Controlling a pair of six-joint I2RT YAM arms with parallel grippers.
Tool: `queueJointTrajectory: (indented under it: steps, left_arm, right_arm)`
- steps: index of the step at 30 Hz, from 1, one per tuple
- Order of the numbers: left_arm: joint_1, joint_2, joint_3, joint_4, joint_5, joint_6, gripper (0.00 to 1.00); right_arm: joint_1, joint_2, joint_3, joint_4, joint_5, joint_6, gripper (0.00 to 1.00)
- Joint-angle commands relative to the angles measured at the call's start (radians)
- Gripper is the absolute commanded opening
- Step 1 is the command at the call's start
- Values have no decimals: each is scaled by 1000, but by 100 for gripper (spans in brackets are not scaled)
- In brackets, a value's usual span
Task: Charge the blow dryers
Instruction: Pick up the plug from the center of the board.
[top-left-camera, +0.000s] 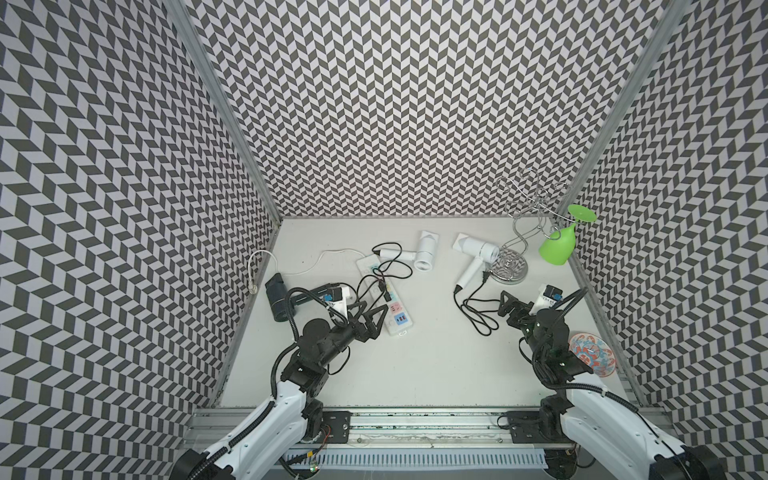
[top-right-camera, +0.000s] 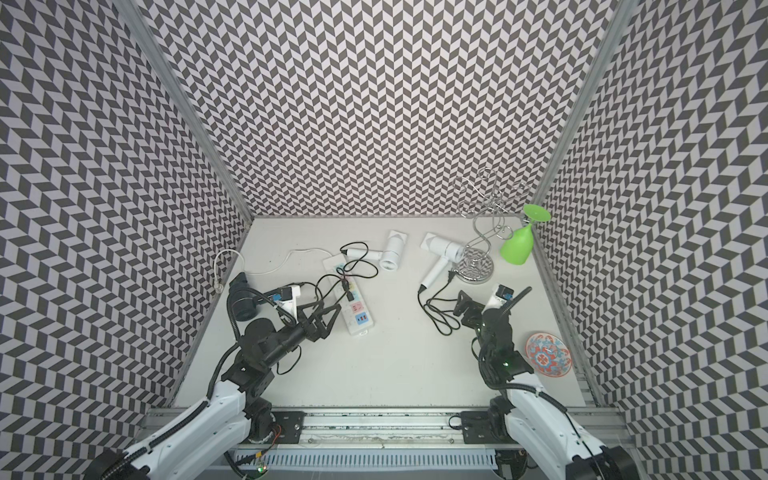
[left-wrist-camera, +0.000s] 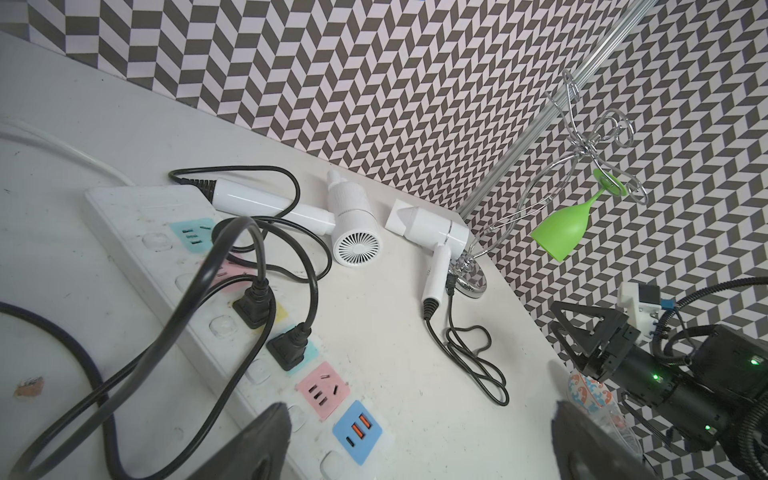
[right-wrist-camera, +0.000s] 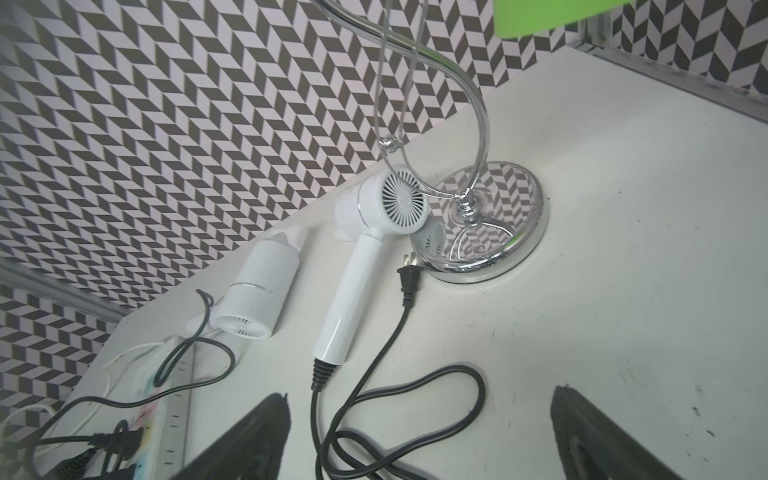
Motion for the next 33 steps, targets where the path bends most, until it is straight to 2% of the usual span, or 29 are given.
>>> queueJointTrajectory:
  steps: [1,9,12,14,17,20,24,26,31,33]
  left_arm:
    - [-2,5,6,31,-12,7,99]
    - [-3,-19,2,28,-11,0,99]
    - [-3,-32,0,19,-14,0,99]
    - [-3,-40,-2,16,-17,2,99]
    - [-3,-54,-5,7,-26,5,99]
    - [-3,-64,-6,1,-27,5,99]
    - [-2,-79,-5,-11,-32,7,99]
    - [-3,-85,-5,-14,-35,8,99]
    - [-5,-98,-2,-27,-38,10,99]
    - [-4,-104,-1,-30,-40,10,99]
  right_arm:
    - [-13,68,16,27,-11,39,99]
    - [-10,285,231,-157,-32,-6,99]
    - [-10,335,288,-194,-80,-38,99]
    - [-10,375,317,-202,-124,-55,95]
    - [-7,444,373,-211,-173,-84,83]
    - [-4,563,477,-293,-132,-112,76]
    - [17,678,558,-338,-117,-122,73]
    - [52,719,592,-354,-75,-118,67]
    - [132,832,702,-457,44,-80,61]
    - [150,855,720,-478,55,-67,60]
